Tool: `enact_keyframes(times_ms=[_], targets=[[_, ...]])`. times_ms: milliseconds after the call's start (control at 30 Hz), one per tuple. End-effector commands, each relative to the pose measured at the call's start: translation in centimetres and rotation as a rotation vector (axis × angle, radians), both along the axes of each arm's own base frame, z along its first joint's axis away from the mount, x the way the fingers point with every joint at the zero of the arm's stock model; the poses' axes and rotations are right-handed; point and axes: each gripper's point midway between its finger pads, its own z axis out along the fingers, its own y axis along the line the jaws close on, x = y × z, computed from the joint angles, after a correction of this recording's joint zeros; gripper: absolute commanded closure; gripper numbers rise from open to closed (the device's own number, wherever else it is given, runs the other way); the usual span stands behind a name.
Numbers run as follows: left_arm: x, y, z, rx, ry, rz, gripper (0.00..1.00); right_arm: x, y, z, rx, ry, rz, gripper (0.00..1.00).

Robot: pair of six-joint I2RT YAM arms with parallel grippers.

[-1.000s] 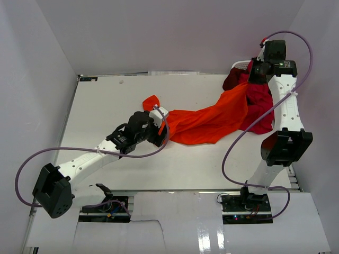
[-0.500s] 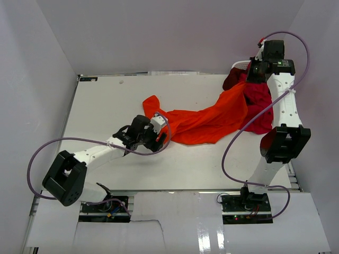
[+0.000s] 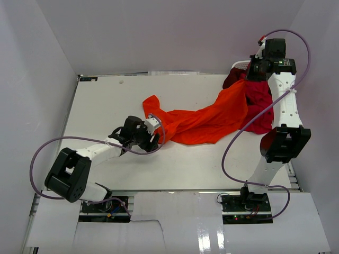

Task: Fold and stack the t-shirts
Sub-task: Flatten out the tshirt

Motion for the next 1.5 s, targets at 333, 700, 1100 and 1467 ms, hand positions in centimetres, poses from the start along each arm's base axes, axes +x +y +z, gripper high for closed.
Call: enact_keyframes(times_ms=[333, 700, 1100, 1467], targets=[[1.7, -1.8, 0.8, -0.063, -0.133, -0.158, 0.27, 0.7, -0.1, 2.0, 0.002, -0.077, 0.018, 0.92], [2.7, -2.2, -0.7, -0.061, -0.106, -0.171, 0.41, 0.6, -0.1, 2.0, 0.007, -0.076, 0.023, 0.92], [4.1, -2.6, -1.3, -0.056, -0.081, -0.165, 0.7, 0.6, -0.2, 1.6, 0.011, -0.067, 0.027, 0.92], [8.0, -1.4, 0.5, 0.038, 0.1, 0.107, 1.0, 0.1, 0.7, 3.3, 0.045, -0.1, 0.062, 0.92]])
